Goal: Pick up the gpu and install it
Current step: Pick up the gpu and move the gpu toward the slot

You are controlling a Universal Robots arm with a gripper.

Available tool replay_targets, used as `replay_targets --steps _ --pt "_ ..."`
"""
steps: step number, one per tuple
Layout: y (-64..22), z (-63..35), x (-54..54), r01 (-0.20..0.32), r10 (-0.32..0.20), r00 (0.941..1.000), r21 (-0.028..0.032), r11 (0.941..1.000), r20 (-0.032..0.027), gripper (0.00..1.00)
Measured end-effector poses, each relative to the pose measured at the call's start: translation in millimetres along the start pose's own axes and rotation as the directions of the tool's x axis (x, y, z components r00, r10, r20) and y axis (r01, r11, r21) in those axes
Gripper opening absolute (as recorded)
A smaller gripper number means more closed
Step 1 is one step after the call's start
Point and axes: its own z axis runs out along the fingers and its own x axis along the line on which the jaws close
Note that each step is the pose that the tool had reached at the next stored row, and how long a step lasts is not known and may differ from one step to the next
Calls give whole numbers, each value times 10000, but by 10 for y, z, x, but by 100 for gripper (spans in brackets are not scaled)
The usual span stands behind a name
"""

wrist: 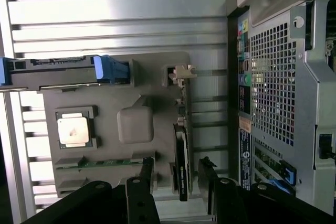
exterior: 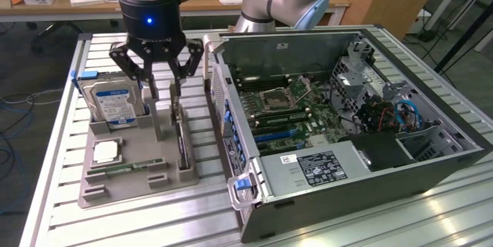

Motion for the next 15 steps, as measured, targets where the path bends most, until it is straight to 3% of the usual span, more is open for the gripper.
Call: replay_targets --steps 15 --pt "0 46 2 -1 1 10000 49 10000 4 47"
